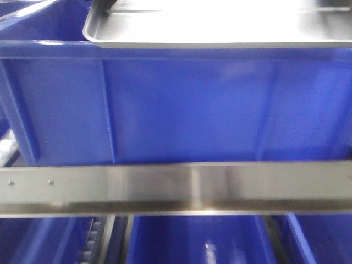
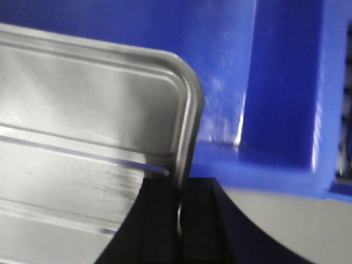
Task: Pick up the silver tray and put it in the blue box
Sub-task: 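Position the held tray above the blue bin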
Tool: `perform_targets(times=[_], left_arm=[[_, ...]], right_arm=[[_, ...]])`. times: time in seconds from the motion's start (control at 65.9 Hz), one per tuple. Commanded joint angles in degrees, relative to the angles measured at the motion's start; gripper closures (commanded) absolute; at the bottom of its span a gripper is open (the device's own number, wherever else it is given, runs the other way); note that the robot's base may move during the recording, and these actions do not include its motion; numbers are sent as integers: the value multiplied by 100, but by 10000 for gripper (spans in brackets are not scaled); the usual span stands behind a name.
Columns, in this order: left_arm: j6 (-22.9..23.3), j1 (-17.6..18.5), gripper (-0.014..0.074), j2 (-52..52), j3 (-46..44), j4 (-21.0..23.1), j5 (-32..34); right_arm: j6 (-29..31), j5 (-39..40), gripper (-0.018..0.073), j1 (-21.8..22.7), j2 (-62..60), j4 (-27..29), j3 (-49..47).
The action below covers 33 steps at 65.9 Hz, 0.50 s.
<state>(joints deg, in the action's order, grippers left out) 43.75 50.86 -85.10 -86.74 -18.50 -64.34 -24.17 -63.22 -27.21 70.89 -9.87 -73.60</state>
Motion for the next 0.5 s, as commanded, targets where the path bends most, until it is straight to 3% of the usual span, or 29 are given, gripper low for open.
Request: perform_targets(times=[0.0, 0.485], left_arm=[[-129, 13, 701, 195, -164, -149, 203], [-129, 13, 701, 195, -164, -149, 203]], right_arm=[[117, 326, 501, 4, -143, -142, -170], [117, 326, 501, 4, -143, -142, -170]])
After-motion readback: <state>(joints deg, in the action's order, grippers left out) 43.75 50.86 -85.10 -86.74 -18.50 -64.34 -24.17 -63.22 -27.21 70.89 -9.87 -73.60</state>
